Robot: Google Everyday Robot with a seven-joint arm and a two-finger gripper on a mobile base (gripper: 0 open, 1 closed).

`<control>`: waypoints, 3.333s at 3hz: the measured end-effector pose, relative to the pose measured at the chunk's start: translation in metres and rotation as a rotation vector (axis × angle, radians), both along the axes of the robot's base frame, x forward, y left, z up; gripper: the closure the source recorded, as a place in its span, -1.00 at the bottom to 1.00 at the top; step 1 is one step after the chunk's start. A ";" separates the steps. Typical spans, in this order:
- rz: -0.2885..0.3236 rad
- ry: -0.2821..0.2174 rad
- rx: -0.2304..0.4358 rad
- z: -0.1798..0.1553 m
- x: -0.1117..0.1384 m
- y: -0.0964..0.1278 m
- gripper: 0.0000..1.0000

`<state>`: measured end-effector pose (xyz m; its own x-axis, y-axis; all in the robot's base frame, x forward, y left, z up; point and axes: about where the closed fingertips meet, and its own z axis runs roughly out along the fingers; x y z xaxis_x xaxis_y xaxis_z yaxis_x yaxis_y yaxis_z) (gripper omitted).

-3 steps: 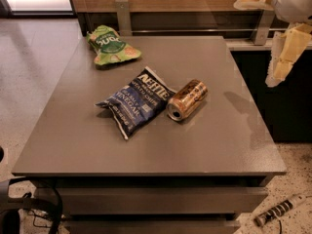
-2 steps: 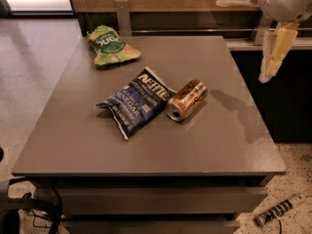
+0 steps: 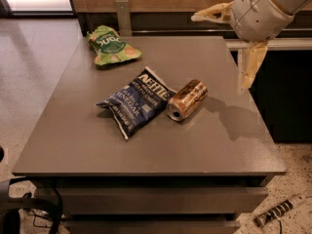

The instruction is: Move orange can near green rice chip bag

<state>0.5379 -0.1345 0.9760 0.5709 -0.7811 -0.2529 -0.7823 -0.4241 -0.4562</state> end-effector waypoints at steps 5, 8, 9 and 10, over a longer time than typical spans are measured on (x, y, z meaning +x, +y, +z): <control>0.325 -0.005 0.013 -0.072 0.013 0.073 -1.00; 0.163 0.022 -0.224 -0.116 0.033 0.043 -1.00; 0.127 0.023 -0.300 -0.123 0.039 0.036 -1.00; 0.101 0.028 -0.360 -0.131 0.036 0.032 -1.00</control>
Offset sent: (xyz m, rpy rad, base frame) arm 0.0091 0.0194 -0.0092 -0.0636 0.0322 0.1000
